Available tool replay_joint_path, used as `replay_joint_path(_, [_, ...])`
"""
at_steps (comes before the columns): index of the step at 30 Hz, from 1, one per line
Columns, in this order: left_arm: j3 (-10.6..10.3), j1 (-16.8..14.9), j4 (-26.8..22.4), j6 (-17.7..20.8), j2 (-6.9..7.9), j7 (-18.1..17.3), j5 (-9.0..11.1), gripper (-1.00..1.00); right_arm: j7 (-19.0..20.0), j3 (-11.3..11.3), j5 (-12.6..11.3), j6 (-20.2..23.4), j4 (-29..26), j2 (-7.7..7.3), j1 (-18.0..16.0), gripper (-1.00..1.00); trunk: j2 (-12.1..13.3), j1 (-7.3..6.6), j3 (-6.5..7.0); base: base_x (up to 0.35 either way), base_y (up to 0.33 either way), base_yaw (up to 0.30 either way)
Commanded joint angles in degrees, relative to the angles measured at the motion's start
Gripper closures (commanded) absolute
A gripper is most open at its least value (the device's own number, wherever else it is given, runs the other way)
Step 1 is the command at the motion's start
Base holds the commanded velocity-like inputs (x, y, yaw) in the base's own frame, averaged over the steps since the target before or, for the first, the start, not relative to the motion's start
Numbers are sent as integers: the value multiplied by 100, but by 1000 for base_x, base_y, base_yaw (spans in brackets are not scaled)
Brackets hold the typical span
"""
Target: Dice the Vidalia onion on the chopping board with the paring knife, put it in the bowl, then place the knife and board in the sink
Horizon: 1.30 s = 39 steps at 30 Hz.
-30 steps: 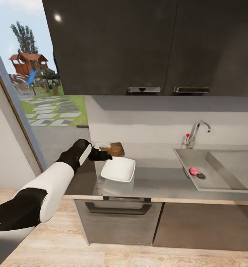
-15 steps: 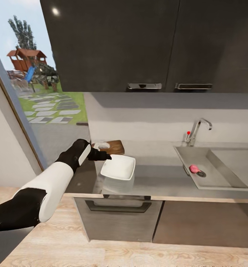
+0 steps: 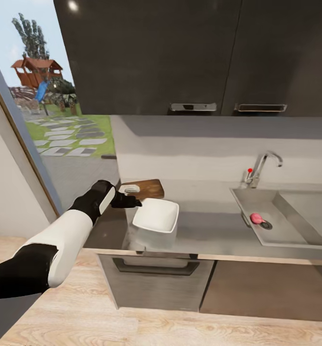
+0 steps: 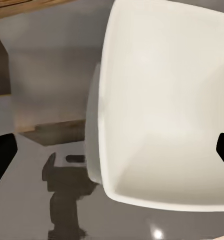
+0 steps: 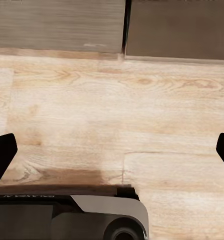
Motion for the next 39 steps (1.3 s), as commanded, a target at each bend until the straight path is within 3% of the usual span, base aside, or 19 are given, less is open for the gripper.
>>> replay_joint_path(1, [-36, -5, -1, 14, 3, 17, 47, -100, -4, 0, 7, -11, -4, 1, -1, -100, -12, 4, -21, 129, 0, 66])
replay_joint_path(11, [-43, -5, 15, -87, -9, 29, 47, -100, -4, 0, 7, -11, -4, 1, -1, -100, -12, 4, -110, 110, -2, 67])
replay_joint_path(20, [-55, 0, 30, -96, -111, 38, 27, -100, -4, 0, 7, -11, -4, 1, -1, -100, -12, 4, -183, 136, -116, 64])
replay_joint_path(39, [-61, 215, 26, -98, -149, 39, 21, -100, -4, 0, 7, -11, -4, 1, -1, -100, -12, 4, -194, 5, -6, 5])
